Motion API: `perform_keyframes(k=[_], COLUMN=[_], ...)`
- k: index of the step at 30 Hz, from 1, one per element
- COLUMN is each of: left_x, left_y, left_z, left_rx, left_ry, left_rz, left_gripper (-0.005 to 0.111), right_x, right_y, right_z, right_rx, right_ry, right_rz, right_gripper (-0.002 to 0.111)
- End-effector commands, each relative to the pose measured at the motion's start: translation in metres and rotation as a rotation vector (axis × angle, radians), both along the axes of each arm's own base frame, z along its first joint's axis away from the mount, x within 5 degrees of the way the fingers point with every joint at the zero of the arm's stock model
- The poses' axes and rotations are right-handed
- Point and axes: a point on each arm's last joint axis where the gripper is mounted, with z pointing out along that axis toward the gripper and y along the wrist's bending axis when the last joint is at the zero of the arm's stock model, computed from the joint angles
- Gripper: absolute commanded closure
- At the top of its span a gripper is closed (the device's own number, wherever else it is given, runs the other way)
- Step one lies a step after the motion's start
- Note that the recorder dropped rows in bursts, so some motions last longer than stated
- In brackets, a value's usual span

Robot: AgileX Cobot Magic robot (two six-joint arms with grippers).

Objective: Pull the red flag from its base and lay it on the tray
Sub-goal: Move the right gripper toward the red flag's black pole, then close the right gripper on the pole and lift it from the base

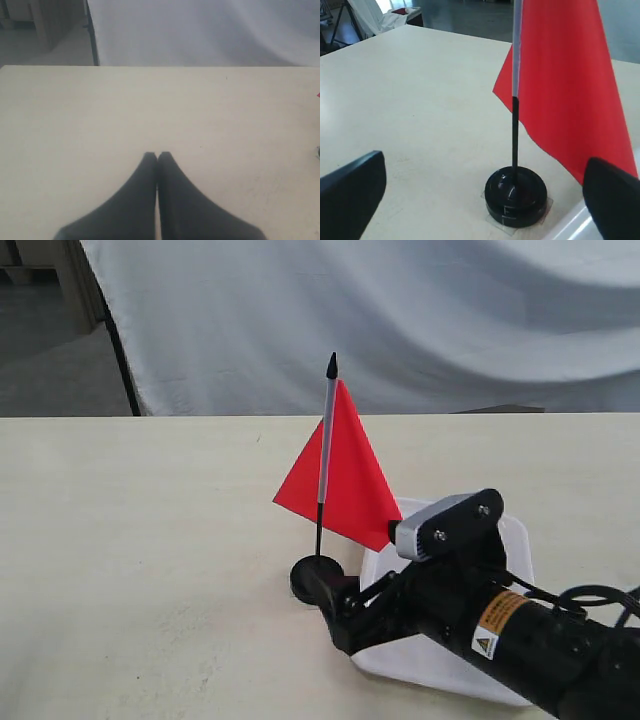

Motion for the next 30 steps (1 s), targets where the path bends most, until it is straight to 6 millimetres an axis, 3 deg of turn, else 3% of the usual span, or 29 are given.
perform_keyframes(k=[1, 8, 17, 24, 26, 27, 29, 30], left_x=[0.000, 0.000, 0.000, 0.000, 0.000, 0.000, 0.000, 0.000], left_y=[0.000, 0.000, 0.000, 0.000, 0.000, 0.000, 0.000, 0.000], left_z=[-0.001, -0.001, -0.001, -0.001, -0.001, -0.001, -0.001, -0.001], left_rx=[0.001, 0.001, 0.001, 0.001, 0.001, 0.001, 0.001, 0.001], left_ry=[0.001, 0.001, 0.001, 0.001, 0.001, 0.001, 0.001, 0.001], left_rz=[-0.005, -0.005, -0.005, -0.005, -0.005, -0.005, -0.005, -0.005], left_gripper=[0.107, 0.107, 0.107, 0.107, 0.107, 0.107, 0.107, 0.107], right_x=[0.020, 0.043, 0.068, 0.073, 0.073, 0.073, 0.072, 0.072], right_y=[0.013, 0.017, 0.035, 0.040, 0.040, 0.040, 0.040, 0.040], right_z=[0.000, 0.000, -0.001, -0.002, -0.002, -0.002, -0.005, -0.006], right_rx=[-0.041, -0.080, -0.083, -0.097, -0.098, -0.101, -0.135, -0.134], right_ry=[-0.035, -0.097, -0.144, -0.164, -0.163, -0.159, -0.143, -0.132], right_rz=[-0.005, -0.113, -0.109, -0.100, -0.100, -0.099, -0.078, -0.078], right_gripper=[0.006, 0.006, 0.006, 0.010, 0.031, 0.053, 0.110, 0.105])
